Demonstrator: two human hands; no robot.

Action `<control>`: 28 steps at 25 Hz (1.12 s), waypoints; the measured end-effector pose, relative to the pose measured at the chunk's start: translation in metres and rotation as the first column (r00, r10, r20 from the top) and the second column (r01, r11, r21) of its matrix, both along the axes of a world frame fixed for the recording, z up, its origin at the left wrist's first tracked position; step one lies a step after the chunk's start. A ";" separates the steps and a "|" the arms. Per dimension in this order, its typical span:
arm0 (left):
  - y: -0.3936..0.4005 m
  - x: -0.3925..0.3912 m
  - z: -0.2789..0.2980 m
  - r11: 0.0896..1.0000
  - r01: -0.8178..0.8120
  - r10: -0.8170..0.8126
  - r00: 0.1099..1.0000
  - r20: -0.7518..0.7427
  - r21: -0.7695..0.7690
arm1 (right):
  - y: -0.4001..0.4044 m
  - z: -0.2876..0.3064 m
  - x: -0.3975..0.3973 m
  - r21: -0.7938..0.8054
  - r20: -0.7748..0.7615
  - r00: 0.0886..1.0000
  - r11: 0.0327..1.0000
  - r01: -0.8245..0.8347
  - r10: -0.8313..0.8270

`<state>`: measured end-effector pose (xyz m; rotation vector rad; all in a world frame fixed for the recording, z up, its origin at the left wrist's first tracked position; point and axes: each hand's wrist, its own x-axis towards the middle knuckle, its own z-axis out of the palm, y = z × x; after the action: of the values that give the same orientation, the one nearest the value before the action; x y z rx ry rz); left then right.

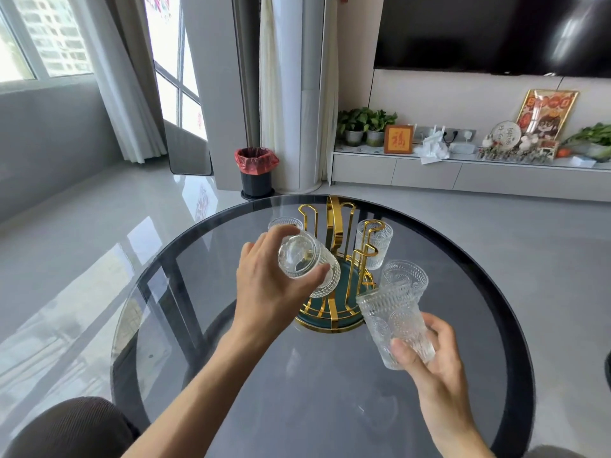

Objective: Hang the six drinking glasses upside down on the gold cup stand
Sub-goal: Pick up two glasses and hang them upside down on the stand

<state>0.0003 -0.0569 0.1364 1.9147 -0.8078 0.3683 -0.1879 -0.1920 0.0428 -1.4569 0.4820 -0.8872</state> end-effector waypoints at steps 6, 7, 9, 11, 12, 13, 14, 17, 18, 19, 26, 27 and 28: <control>-0.019 0.005 -0.012 0.983 0.028 -0.038 0.998 0.055 0.179 | -0.022 0.035 0.003 -0.120 0.097 0.980 0.976 0.184 -0.173; -0.020 0.006 -0.013 0.980 0.030 -0.040 0.998 0.049 0.198 | -0.025 0.045 0.005 -0.142 0.125 0.973 0.967 0.212 -0.195; -0.018 0.010 -0.013 0.971 0.042 -0.056 0.997 0.053 0.234 | -0.029 0.064 0.014 -0.205 0.153 0.962 0.945 0.256 -0.227; -0.013 0.015 -0.010 0.959 0.068 -0.087 0.995 0.057 0.276 | -0.030 0.081 0.025 -0.322 0.135 0.956 0.901 0.292 -0.262; -0.011 0.018 -0.008 0.952 0.080 -0.101 0.993 0.059 0.295 | -0.029 0.088 0.030 -0.386 0.132 0.952 0.871 0.305 -0.275; -0.009 0.020 -0.006 0.947 0.091 -0.115 0.992 0.060 0.308 | -0.028 0.094 0.036 -0.440 0.138 0.949 0.840 0.316 -0.285; -0.007 0.022 -0.005 0.944 0.102 -0.126 0.990 0.058 0.315 | -0.027 0.099 0.042 -0.479 0.147 0.946 0.816 0.323 -0.289; -0.002 0.025 -0.004 0.939 0.121 -0.140 0.989 0.036 0.322 | -0.023 0.109 0.063 -0.589 0.134 0.932 0.730 0.347 -0.336; -0.001 0.026 -0.005 0.937 0.126 -0.144 0.989 0.031 0.325 | -0.022 0.110 0.070 -0.633 0.114 0.925 0.691 0.349 -0.363; 0.000 0.027 -0.005 0.936 0.132 -0.149 0.988 0.028 0.327 | -0.021 0.111 0.076 -0.673 0.085 0.921 0.660 0.334 -0.379; -0.001 0.028 -0.007 0.934 0.126 -0.155 0.986 0.061 0.333 | -0.026 0.076 0.090 -0.801 -0.236 0.907 0.598 0.021 -0.348; -0.002 0.027 -0.007 0.938 0.128 -0.156 0.986 0.061 0.323 | -0.027 0.073 0.089 -0.771 -0.271 0.903 0.636 0.003 -0.333; -0.003 0.026 -0.006 0.943 0.128 -0.154 0.986 0.061 0.308 | -0.028 0.074 0.089 -0.752 -0.292 0.902 0.659 -0.010 -0.318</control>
<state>0.0264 -0.0603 0.1305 2.1193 -1.1035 0.2481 -0.0990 -0.2196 0.1165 -2.4269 0.5907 -0.9761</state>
